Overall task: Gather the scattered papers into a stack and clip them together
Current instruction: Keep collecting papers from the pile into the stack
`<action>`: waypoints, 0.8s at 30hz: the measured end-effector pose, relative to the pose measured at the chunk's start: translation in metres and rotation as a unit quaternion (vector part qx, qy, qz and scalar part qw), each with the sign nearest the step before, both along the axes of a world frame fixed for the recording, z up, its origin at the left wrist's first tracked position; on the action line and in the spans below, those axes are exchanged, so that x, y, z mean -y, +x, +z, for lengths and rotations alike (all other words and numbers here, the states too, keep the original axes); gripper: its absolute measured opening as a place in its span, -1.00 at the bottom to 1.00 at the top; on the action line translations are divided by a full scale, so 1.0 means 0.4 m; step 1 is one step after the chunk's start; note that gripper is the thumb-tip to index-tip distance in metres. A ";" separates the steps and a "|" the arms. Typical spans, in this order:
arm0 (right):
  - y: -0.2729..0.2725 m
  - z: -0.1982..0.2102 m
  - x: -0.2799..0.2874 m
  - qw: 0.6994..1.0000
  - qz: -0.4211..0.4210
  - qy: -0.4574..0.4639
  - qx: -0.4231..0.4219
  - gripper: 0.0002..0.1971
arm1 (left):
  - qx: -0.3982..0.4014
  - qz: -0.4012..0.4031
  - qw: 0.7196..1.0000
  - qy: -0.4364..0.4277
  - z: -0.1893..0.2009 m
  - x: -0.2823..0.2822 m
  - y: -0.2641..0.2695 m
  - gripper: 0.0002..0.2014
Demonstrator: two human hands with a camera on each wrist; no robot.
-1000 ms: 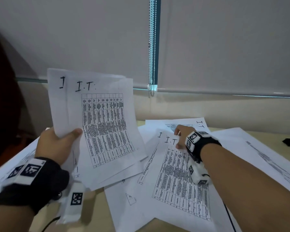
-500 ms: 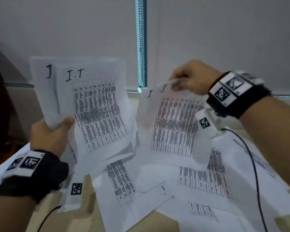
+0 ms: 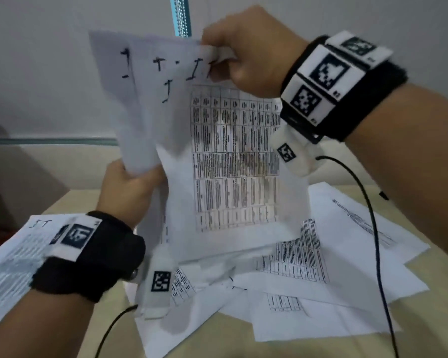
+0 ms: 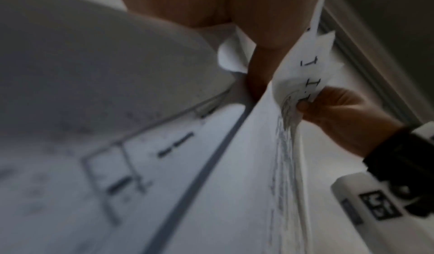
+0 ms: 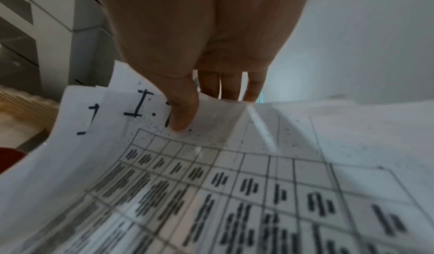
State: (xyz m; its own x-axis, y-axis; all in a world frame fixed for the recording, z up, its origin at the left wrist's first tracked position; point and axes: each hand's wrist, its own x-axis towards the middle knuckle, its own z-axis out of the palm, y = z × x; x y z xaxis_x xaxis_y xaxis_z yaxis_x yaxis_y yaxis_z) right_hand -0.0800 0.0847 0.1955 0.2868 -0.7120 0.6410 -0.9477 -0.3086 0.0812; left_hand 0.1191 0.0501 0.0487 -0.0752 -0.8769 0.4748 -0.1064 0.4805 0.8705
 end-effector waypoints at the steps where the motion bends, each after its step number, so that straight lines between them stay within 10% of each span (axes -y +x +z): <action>1: -0.007 -0.007 -0.004 1.000 -0.007 0.009 0.011 -0.76 | -0.020 -0.023 0.999 0.019 -0.011 -0.005 -0.011 -0.86; 5: -0.037 -0.052 -0.029 0.996 -0.040 0.072 0.020 -0.78 | -0.096 -0.102 0.979 0.144 -0.065 -0.015 -0.050 -0.18; 10: -0.089 -0.106 -0.014 0.993 -0.053 0.092 0.057 -0.81 | -0.057 -0.056 0.990 0.113 -0.093 -0.047 -0.129 -0.94; 16: -0.245 -0.155 0.021 0.980 -0.124 0.033 0.152 -0.49 | -0.038 0.044 0.992 0.109 -0.102 0.008 -0.054 -0.88; 24: -0.330 -0.489 0.096 0.854 -0.293 0.426 0.062 -0.51 | -0.021 0.130 0.982 0.137 -0.153 0.052 0.073 -0.72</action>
State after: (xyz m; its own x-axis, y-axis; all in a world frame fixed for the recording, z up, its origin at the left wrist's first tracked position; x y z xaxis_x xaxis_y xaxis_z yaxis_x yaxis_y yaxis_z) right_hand -0.2122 0.0463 -0.0001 -0.3119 -0.9327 -0.1811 -0.9444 0.3253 -0.0486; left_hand 0.1483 0.0292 -0.0125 0.1831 -0.9588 0.2172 -0.1551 0.1900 0.9695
